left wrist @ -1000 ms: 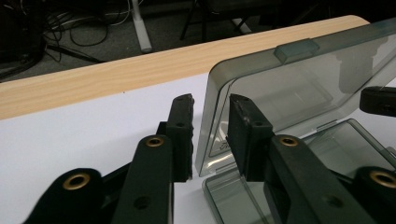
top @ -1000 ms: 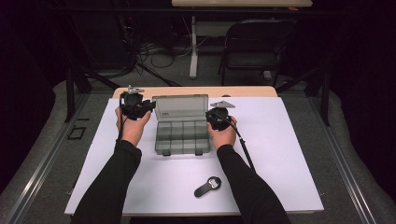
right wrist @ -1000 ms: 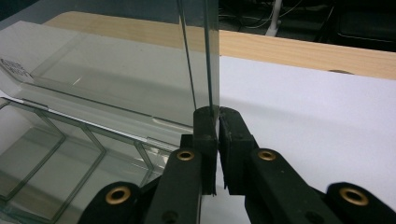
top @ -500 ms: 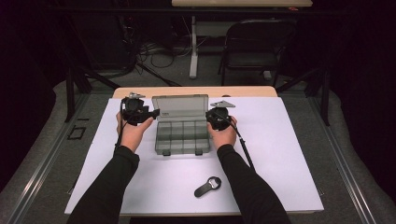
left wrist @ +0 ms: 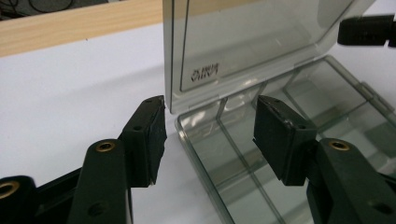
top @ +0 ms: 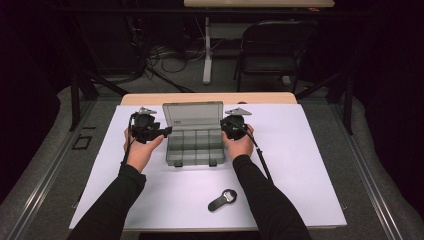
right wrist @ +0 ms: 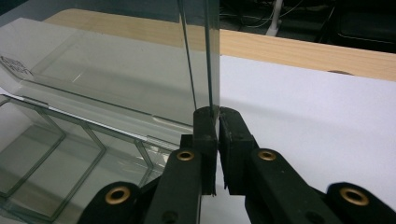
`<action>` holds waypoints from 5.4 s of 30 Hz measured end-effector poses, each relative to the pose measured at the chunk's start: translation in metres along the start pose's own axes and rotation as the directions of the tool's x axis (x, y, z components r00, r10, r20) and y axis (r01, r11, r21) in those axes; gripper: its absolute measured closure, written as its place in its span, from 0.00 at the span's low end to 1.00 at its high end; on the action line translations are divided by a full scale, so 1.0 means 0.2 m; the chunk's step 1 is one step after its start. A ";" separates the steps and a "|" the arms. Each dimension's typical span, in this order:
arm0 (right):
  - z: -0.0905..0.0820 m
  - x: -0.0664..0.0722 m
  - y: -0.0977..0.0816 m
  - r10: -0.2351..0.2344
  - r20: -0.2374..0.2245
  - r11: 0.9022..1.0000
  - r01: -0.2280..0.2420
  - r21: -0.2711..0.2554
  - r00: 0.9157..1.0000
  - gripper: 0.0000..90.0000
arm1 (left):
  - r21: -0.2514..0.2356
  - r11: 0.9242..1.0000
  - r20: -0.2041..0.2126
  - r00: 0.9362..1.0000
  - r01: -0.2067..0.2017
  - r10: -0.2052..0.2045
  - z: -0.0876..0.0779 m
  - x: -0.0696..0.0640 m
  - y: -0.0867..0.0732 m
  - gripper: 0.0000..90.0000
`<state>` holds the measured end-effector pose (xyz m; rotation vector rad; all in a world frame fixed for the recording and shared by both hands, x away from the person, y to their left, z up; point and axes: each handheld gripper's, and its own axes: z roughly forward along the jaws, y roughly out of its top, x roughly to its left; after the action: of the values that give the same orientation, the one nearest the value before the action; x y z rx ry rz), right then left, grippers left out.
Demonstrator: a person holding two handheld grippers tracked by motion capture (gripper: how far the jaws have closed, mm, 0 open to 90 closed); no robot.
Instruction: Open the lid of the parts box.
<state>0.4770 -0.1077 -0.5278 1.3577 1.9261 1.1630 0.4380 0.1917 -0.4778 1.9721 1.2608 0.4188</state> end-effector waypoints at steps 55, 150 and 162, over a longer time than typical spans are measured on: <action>0.00 0.01 0.00 -0.018 0.012 1.000 0.018 -0.005 1.000 0.96 | 0.251 0.968 -0.018 1.000 0.013 -0.009 0.21 -0.07 -0.27 0.74; 0.17 -0.03 0.15 0.172 0.081 0.961 -0.186 0.206 0.982 1.00 | 0.233 0.970 -0.044 0.997 0.074 -0.066 0.21 -0.08 -0.28 0.80; 0.19 -0.03 0.16 0.184 0.088 0.955 -0.199 0.221 0.979 1.00 | 0.232 0.969 -0.048 0.996 0.079 -0.070 0.21 -0.08 -0.28 0.81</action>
<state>0.5239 -0.0957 -0.5203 1.7164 1.9620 0.9900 0.4217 0.1724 -0.5451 2.1117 1.4615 0.2836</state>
